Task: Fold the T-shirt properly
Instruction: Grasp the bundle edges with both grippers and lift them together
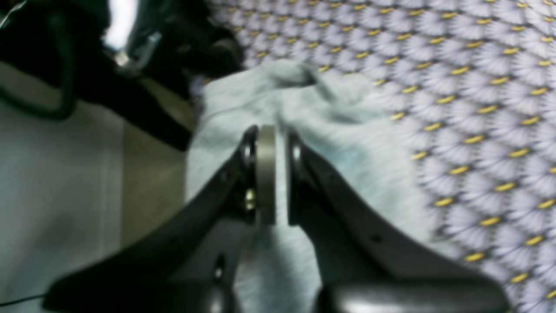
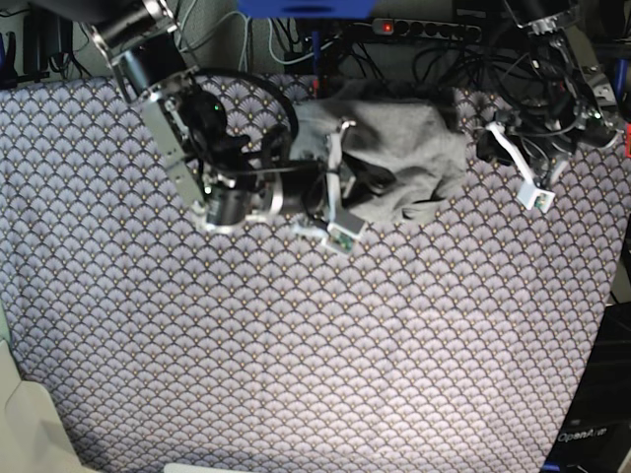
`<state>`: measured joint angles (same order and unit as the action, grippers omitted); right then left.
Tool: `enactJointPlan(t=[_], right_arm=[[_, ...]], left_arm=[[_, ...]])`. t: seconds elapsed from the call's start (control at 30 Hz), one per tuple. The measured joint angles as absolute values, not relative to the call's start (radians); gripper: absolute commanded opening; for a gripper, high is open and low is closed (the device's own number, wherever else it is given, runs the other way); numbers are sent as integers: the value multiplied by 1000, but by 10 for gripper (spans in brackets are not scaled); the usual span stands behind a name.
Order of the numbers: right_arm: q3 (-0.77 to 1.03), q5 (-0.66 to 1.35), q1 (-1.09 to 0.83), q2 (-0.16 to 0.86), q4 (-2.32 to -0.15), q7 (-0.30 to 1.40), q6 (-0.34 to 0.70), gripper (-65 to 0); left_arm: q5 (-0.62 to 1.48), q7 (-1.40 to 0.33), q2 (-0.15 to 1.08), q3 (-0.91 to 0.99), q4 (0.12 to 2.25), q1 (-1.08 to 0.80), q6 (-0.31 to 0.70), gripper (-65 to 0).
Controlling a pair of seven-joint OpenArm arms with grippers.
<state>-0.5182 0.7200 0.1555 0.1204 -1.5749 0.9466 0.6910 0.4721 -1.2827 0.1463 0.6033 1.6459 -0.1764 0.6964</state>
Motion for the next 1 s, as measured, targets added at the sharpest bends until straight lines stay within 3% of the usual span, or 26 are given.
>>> enactJointPlan(t=[0.23, 0.4, 0.73, 1.0], right_arm=[[-516, 713, 81, 144, -1570, 954, 691, -631], [-515, 713, 42, 178, -1570, 869, 691, -630], [-520, 727, 36, 194, -1414, 781, 691, -631], [-516, 713, 33, 259, -1670, 800, 690, -631]], left_arm=[[475, -1283, 127, 600, 1646, -178, 696, -448], [471, -1374, 126, 600, 1645, -178, 696, -448], [475, -1401, 117, 511, 1645, -184, 696, -448], [475, -1388, 131, 456, 1652, -191, 696, -448]])
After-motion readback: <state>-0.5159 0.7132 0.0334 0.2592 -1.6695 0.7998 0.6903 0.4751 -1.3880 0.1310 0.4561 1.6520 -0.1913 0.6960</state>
